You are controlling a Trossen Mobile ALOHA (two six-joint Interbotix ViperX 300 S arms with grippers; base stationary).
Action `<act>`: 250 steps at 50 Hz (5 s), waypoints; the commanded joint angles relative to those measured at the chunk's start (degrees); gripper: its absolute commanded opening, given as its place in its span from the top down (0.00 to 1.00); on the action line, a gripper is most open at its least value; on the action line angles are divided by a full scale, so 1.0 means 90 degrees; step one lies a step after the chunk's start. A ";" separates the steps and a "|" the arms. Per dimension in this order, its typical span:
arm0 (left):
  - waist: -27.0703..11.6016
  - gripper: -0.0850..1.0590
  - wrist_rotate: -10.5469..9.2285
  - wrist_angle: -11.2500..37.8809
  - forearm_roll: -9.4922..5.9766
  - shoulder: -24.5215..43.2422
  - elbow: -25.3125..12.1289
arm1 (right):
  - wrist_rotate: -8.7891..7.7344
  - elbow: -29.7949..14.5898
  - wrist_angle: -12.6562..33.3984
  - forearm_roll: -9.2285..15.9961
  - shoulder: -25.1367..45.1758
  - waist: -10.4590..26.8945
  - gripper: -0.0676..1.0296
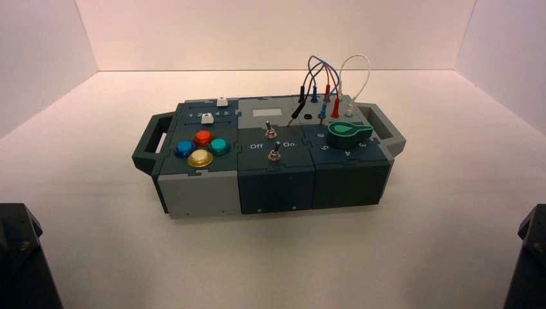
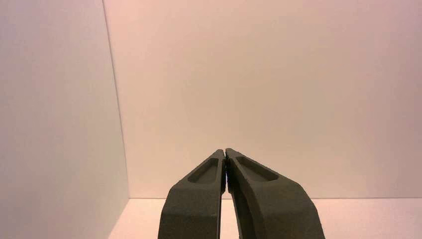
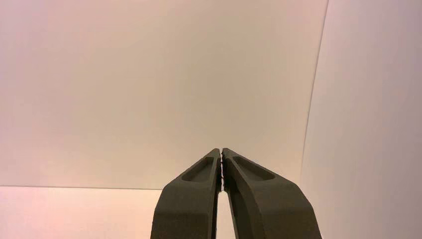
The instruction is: Move the bottom slider to position 1.
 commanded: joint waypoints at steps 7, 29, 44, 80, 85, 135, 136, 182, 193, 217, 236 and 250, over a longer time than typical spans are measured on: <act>-0.0068 0.96 -0.0029 0.0615 -0.0088 -0.0098 -0.0322 | -0.0029 -0.0098 0.0137 0.0039 -0.0137 0.0068 0.96; -0.0127 0.96 -0.0068 0.0996 -0.0107 0.0029 -0.0498 | -0.0029 -0.0381 0.0801 0.0059 -0.0039 0.0078 0.96; -0.0645 0.96 0.0010 0.2002 -0.0078 0.0684 -0.1143 | -0.0020 -0.0752 0.1504 0.0264 0.0166 0.0107 0.96; -0.1484 0.96 0.0186 0.3057 -0.0088 0.1396 -0.1475 | -0.0029 -0.1211 0.3125 0.0400 0.0732 0.0537 0.96; -0.1523 0.96 0.0186 0.3154 -0.0088 0.1406 -0.1504 | -0.0029 -0.1260 0.3203 0.0400 0.0869 0.0664 0.96; -0.2578 0.95 -0.0098 0.4023 -0.0176 0.3018 -0.1699 | -0.0127 -0.1875 0.4072 0.0576 0.2822 0.3174 0.96; -0.2598 0.95 -0.0117 0.4033 -0.0166 0.3018 -0.1699 | -0.0127 -0.1895 0.4072 0.0586 0.2871 0.3203 0.96; -0.3613 0.95 -0.3096 0.4141 -0.0352 0.3418 -0.1514 | -0.0166 -0.2695 0.4551 0.0635 0.4531 0.3721 0.96; -0.4141 0.95 -0.3506 0.4131 -0.0352 0.4092 -0.1611 | -0.0166 -0.2803 0.4570 0.0625 0.4756 0.3799 0.96; -0.4326 0.95 -0.3574 0.3965 -0.0195 0.5273 -0.1982 | -0.0176 -0.2793 0.4570 0.0615 0.4736 0.3799 0.96; -0.4326 0.95 -0.3408 0.3916 -0.0068 0.5869 -0.2256 | -0.0186 -0.2773 0.4570 0.0615 0.4746 0.3799 0.96; -0.4209 0.95 -0.3291 0.3916 -0.0010 0.5937 -0.2314 | -0.0186 -0.2773 0.4570 0.0605 0.4785 0.3799 0.96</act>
